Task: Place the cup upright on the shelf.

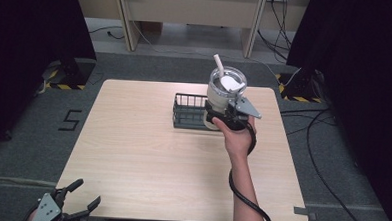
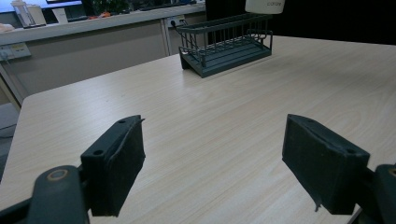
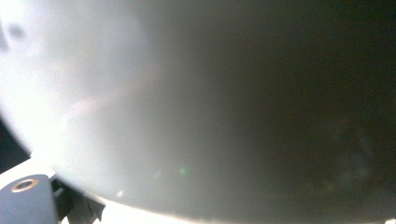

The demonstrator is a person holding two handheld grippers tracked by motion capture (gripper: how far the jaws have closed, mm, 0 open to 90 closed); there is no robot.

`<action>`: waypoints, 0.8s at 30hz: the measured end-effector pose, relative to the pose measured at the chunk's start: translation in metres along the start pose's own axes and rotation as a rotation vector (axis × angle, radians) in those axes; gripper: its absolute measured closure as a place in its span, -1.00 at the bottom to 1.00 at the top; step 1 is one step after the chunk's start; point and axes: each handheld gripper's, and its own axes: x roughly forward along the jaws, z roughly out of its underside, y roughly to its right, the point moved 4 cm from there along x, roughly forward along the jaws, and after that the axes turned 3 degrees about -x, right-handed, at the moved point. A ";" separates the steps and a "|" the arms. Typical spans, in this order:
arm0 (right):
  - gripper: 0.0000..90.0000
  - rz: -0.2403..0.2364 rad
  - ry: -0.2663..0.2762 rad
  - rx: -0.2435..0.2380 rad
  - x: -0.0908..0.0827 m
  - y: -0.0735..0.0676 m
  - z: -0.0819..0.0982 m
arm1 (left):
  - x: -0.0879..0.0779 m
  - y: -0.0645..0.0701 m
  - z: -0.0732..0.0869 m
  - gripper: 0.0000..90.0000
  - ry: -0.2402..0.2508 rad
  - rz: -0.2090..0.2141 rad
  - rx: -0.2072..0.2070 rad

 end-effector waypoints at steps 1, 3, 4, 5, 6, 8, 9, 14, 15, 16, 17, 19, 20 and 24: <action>-0.78 0.001 0.000 0.000 0.002 0.000 -0.001 | 0.000 0.000 0.000 -0.55 0.000 0.000 0.000; -0.78 0.004 0.003 0.001 0.005 0.000 -0.003 | 0.000 0.000 0.000 -0.55 -0.001 0.000 -0.001; -0.78 0.007 0.001 0.000 0.007 0.000 -0.004 | 0.000 0.000 0.000 -0.55 -0.001 0.000 0.000; -0.78 0.006 0.000 0.000 0.009 0.001 -0.005 | 0.000 0.000 0.000 -0.55 0.000 -0.001 -0.001; -0.78 0.007 0.000 -0.001 0.011 0.001 -0.006 | 0.000 0.000 0.000 -0.55 0.001 -0.002 -0.002; -0.78 0.011 -0.003 -0.001 0.014 0.002 -0.007 | 0.000 0.000 0.000 -0.55 0.000 -0.001 -0.002; -0.78 0.014 -0.002 -0.002 0.016 0.003 -0.008 | 0.000 0.000 0.000 -0.55 0.000 0.000 -0.001; -0.78 0.024 -0.008 0.003 0.026 0.006 -0.011 | 0.000 -0.001 0.000 -0.55 0.000 -0.002 -0.001; -0.78 0.026 -0.009 0.004 0.027 0.007 -0.012 | 0.000 -0.001 0.000 -0.55 -0.001 -0.003 -0.001; -0.78 0.028 -0.010 0.006 0.030 0.008 -0.012 | 0.000 -0.001 0.000 -0.55 0.000 -0.003 -0.001; -0.78 0.028 -0.010 0.006 0.030 0.008 -0.012 | 0.000 -0.001 0.000 -0.55 0.000 -0.003 -0.001; -0.78 0.035 -0.015 0.006 0.038 0.010 -0.015 | 0.000 -0.001 0.000 -0.55 -0.001 -0.004 -0.001; -0.78 0.037 -0.015 0.004 0.041 0.010 -0.016 | 0.000 -0.001 0.000 -0.55 -0.001 -0.004 -0.002; -0.78 0.044 -0.022 0.005 0.052 0.012 -0.017 | 0.000 -0.001 0.000 -0.55 -0.003 -0.005 -0.003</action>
